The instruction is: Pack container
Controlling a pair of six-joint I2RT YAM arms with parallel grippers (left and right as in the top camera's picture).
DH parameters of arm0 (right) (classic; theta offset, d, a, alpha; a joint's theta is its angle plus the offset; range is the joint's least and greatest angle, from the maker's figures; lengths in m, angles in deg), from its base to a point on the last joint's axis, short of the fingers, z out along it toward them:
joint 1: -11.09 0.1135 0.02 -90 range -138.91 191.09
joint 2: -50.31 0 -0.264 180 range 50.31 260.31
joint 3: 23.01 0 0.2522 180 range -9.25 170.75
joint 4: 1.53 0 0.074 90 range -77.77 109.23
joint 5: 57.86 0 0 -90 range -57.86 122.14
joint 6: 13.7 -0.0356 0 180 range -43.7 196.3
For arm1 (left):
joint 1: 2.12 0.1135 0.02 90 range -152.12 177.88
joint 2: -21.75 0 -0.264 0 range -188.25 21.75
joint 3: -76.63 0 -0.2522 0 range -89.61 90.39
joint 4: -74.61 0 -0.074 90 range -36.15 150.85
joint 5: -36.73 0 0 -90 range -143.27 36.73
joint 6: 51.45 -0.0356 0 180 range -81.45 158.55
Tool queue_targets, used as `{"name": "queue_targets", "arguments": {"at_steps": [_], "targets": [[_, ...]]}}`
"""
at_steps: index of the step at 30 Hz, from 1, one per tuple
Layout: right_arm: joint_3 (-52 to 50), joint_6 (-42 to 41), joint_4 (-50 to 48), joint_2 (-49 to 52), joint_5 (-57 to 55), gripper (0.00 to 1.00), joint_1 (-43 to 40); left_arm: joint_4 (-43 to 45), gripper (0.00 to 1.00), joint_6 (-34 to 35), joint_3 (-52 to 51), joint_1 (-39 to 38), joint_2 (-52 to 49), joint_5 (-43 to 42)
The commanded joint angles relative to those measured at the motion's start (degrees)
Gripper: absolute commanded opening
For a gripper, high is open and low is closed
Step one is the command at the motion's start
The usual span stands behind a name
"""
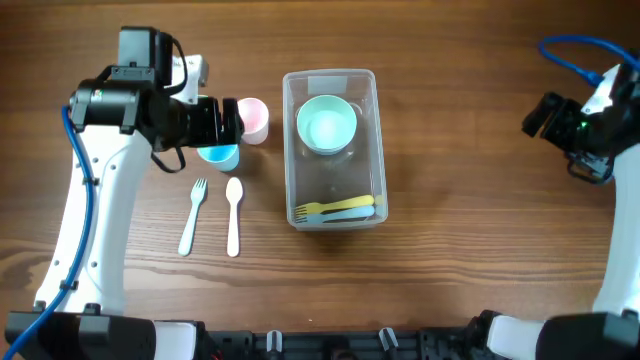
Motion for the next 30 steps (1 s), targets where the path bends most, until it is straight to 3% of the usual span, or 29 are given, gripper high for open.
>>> {"name": "queue_targets", "arguments": {"at_steps": [1, 6, 9, 15, 17, 21, 27, 30], "targets": [[0.0, -1.3, -0.2, 2.5, 0.2, 1.0, -0.1, 0.7, 1.0, -0.4, 0.8, -0.2, -0.1, -3.3], [0.0, -1.2, -0.9, 4.2, 0.2, 1.0, -0.1, 2.6, 1.0, 4.2, 0.8, -0.2, -0.1, -2.7], [0.0, -1.3, -2.6, 4.2, 0.2, 1.0, -0.1, 2.7, 0.99, 6.6, 0.8, -0.2, -0.4, 1.8], [0.0, -1.2, -7.0, 4.2, 0.2, 1.0, -0.1, -0.4, 0.99, 6.6, 0.8, -1.8, -4.7, 1.7], [0.0, -1.3, -7.9, 4.2, 0.2, 1.0, -0.1, 0.7, 0.91, 4.5, 0.8, -4.5, -8.8, 2.7], [0.0, -1.2, -7.8, 4.2, 0.2, 1.0, -0.1, 0.8, 0.92, 5.0, 0.8, -6.3, -14.0, 7.4], [0.0, -1.3, -7.8, 4.2, 0.2, 1.0, -0.1, 3.7, 0.69, 5.1, 0.8, -6.3, -19.8, 10.1], [0.0, -1.3, -7.8, 4.2, 0.2, 1.0, -0.1, 4.3, 0.68, 4.9, 0.4, -6.3, -21.4, 10.6]]}}
